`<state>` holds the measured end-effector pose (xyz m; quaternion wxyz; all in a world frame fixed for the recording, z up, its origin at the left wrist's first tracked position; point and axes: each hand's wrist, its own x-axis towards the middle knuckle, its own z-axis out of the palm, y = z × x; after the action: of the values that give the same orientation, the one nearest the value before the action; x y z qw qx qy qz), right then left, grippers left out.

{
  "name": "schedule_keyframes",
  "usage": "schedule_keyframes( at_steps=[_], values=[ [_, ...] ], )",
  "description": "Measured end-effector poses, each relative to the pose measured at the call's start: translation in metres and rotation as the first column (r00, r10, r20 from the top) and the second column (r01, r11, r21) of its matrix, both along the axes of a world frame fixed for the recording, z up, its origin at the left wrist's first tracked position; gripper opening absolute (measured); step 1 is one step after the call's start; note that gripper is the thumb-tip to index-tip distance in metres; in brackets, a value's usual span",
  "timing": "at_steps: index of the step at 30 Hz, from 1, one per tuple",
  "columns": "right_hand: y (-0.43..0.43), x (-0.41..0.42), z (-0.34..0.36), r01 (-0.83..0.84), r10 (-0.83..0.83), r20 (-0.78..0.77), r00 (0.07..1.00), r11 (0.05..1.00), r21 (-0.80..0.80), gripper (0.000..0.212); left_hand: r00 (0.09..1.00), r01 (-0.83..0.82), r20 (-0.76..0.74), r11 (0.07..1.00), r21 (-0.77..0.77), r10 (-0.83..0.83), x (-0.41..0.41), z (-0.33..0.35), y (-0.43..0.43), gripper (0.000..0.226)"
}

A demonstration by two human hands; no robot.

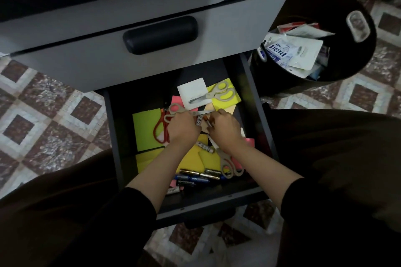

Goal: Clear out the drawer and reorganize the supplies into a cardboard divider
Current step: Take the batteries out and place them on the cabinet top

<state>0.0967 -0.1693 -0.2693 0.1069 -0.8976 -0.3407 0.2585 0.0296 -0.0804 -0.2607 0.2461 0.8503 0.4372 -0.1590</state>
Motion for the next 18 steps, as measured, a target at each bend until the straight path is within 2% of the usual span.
schedule_keyframes(
  at_steps=[4, 8, 11, 13, 16, 18],
  values=[
    [0.003, -0.001, -0.001, 0.126, -0.121, -0.11, 0.987, 0.991, 0.044, 0.011, 0.999, -0.022, 0.038, 0.996, -0.087, 0.025, -0.004, -0.002, 0.003, 0.026],
    [0.006, -0.002, -0.001, 0.191, -0.174, -0.174, 0.969, 0.978, 0.085, 0.026, 0.998, -0.003, 0.067, 0.992, -0.128, 0.012, -0.011, 0.0, 0.002, 0.025],
    [0.01, -0.002, -0.002, 0.197, -0.184, -0.156, 0.97, 0.978, 0.069, 0.033, 0.993, 0.034, 0.12, 0.994, -0.104, -0.021, -0.02, 0.005, 0.001, 0.024],
    [0.014, -0.002, -0.002, 0.177, -0.169, -0.138, 0.976, 0.983, 0.045, 0.037, 0.982, 0.105, 0.166, 0.99, -0.089, -0.089, -0.028, 0.007, -0.004, 0.023],
    [0.02, 0.0, 0.0, 0.16, -0.155, -0.141, 0.978, 0.987, 0.027, 0.036, 0.93, 0.294, 0.24, 0.955, -0.034, -0.278, -0.041, 0.005, -0.014, 0.02],
    [0.023, 0.003, 0.002, 0.157, -0.156, -0.128, 0.979, 0.988, -0.002, 0.032, 0.895, 0.4, 0.21, 0.916, 0.011, -0.393, -0.045, 0.004, -0.019, 0.023]
  ],
)
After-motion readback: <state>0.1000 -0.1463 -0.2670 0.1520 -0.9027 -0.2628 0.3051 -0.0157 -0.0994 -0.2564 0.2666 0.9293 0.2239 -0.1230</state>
